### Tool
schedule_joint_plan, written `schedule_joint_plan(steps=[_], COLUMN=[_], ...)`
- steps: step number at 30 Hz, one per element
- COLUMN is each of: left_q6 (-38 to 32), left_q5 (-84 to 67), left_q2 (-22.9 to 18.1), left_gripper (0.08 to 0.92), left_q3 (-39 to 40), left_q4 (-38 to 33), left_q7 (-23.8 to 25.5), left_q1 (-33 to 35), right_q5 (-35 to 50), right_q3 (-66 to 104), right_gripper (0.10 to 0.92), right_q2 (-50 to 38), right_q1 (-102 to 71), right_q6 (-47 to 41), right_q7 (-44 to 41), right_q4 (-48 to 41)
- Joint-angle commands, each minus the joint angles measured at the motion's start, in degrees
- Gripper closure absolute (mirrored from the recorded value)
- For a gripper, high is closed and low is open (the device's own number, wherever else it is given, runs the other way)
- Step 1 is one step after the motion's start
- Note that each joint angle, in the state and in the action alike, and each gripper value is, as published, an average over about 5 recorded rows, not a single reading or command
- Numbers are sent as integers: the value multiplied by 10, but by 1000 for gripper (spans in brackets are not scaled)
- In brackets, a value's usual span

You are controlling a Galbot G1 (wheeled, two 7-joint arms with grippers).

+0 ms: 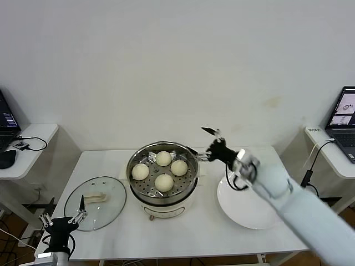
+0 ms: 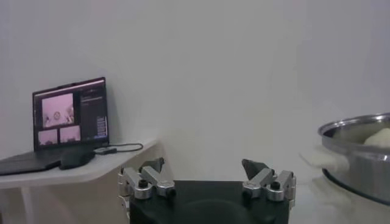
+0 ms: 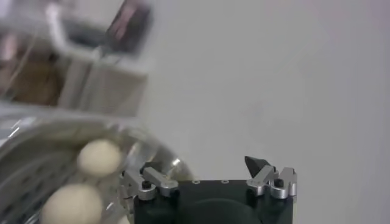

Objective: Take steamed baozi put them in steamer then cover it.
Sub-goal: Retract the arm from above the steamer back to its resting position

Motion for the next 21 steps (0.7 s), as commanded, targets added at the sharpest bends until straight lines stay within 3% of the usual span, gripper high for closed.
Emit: schedule_joint_plan(steps=[1, 6, 10, 21], left_q6=[7, -62, -71, -60], left_q5=[201, 489, 654, 799], left_q2=[11, 31, 46, 83], left_gripper=[177, 177, 177, 177], left_q3=[-2, -21, -27, -1], left_q4=[16, 65, 88, 167], left_q7=[-5, -36, -38, 2], left_q1=[0, -5, -4, -60], right_q5=[-99, -102, -108, -100], right_q3=[412, 450, 462, 492], right_gripper=[203, 203, 203, 203], right_q2=[175, 220, 232, 246], right_q1=[-440, -471, -478, -490], right_q6=[184, 187, 189, 198], right_q7=[18, 19, 22, 26], right_q4=[44, 47, 47, 48])
